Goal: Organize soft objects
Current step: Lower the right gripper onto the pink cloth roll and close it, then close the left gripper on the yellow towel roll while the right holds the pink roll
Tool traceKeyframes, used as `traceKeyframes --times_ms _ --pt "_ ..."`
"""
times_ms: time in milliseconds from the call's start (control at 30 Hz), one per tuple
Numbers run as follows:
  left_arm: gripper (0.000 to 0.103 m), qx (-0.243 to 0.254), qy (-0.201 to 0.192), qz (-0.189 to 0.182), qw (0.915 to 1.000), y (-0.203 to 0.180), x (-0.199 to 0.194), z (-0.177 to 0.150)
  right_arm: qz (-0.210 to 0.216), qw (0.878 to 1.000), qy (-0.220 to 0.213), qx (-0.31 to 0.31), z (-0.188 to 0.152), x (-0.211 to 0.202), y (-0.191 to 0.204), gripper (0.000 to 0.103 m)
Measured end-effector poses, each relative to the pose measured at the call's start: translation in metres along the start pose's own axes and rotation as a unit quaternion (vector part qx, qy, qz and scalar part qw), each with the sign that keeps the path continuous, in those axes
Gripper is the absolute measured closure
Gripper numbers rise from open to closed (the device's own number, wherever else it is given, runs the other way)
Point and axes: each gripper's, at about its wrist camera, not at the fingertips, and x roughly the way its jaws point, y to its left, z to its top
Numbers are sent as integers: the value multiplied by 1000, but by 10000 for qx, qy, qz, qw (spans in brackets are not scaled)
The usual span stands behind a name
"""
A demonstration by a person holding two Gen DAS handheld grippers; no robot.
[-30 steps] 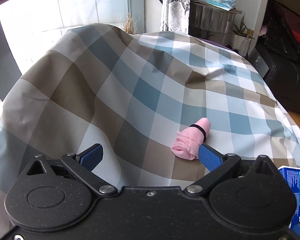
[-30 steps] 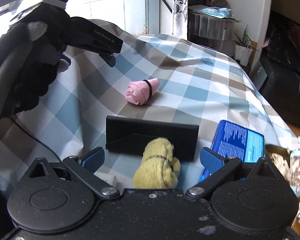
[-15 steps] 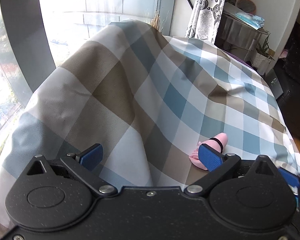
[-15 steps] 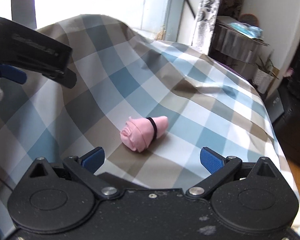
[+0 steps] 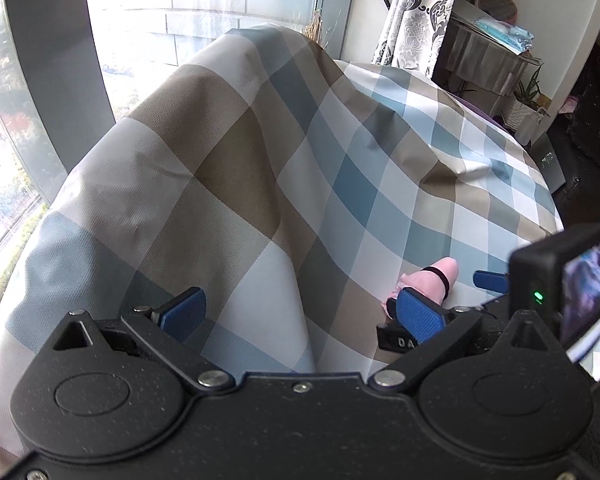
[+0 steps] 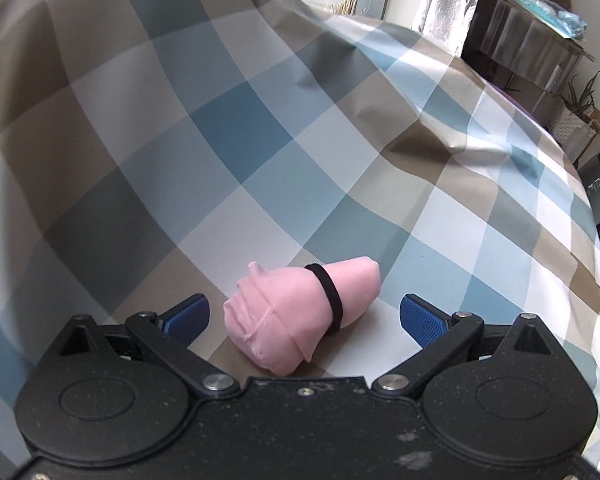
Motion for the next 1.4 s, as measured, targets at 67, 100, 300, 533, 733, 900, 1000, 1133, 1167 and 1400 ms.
traceKeyframes --times_ms 67,100,300,533,733,900,1000,1133,1167,1400 --pt "4 -1 8 -4 10000 0 0 0 -60 9999 101 -95 3 9 2 3" --pt "4 -1 10 -12 10000 0 0 0 -84 9997 155 -147 4 14 3 6" --pt "4 -91 15 -43 9999 4 -1 0 75 9987 434 -238 6 31 6 31" --pt "4 -247 130 -84 9996 10 3 1 226 9987 357 280 5 13 -8 50" --pt "4 -112 177 -137 9997 5 4 -1 91 9988 -71 479 -9 -43 -24 50" --pt "4 199 193 -135 9995 -6 4 -8 12 9977 -546 408 -39 -112 -29 50" --pt "4 363 200 -169 9990 -13 4 -11 59 9959 -807 393 -66 -156 -26 50" --pt "4 519 298 -275 9978 -22 7 -17 121 9937 -1042 396 -110 -206 -17 50" --pt "4 583 323 -308 9973 -26 7 -20 159 9933 -1054 437 -123 -215 -16 50" --pt "4 1237 256 -358 9913 -53 3 -42 29 9941 -929 559 -204 -250 1 50"
